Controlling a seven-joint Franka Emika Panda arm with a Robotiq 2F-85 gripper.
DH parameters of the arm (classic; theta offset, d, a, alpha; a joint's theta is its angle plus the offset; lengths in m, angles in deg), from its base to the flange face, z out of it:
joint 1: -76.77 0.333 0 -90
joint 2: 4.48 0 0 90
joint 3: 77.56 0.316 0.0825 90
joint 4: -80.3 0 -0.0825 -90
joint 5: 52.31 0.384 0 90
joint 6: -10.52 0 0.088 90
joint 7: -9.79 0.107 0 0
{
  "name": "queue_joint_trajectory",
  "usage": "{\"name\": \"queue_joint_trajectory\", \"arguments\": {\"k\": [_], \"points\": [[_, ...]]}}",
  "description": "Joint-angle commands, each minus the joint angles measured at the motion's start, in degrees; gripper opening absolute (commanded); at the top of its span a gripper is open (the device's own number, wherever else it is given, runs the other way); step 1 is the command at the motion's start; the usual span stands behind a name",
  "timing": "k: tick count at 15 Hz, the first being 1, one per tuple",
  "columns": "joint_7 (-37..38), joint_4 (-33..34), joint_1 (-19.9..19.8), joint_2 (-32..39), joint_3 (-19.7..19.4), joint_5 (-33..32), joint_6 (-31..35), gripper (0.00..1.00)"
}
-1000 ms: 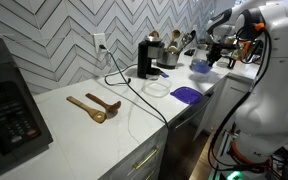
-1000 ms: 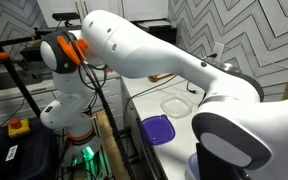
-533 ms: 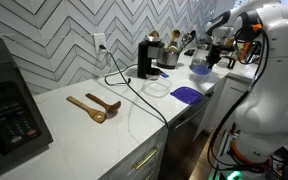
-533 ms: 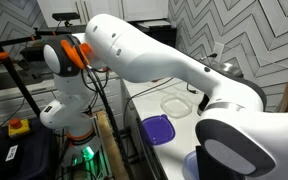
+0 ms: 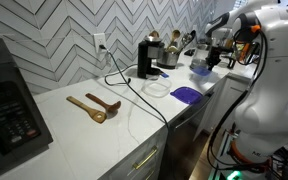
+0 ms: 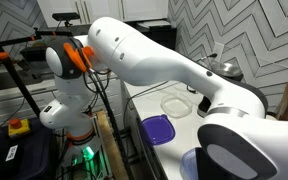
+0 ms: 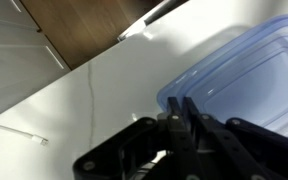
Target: Unstack the clear containers then place the light blue lid on top of the container on the right.
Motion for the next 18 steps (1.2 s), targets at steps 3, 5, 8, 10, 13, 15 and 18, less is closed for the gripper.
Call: {"name": "queue_joint_trajectory", "arguments": {"k": [3, 5, 8, 10, 13, 15, 18], "points": [[-0.01, 1.58, -1.06, 1.17, 1.79, -0.36, -4.43, 0.02], [0.27, 1.63, -0.84, 1.23, 2.02, -0.58, -5.11, 0.02], [0.53, 1.59, -0.60, 1.38, 2.31, -0.87, -5.93, 0.02], [0.72, 1.37, -0.43, 1.36, 2.42, -1.10, -6.24, 0.02], [1.76, 0.83, 0.08, 1.03, 2.46, -1.72, -6.69, 0.02], [2.75, 0.44, 0.56, 0.60, 2.51, -2.14, -7.28, 0.02], [4.39, -0.71, 1.71, -0.45, 2.50, -3.26, -7.59, 0.02]]}}
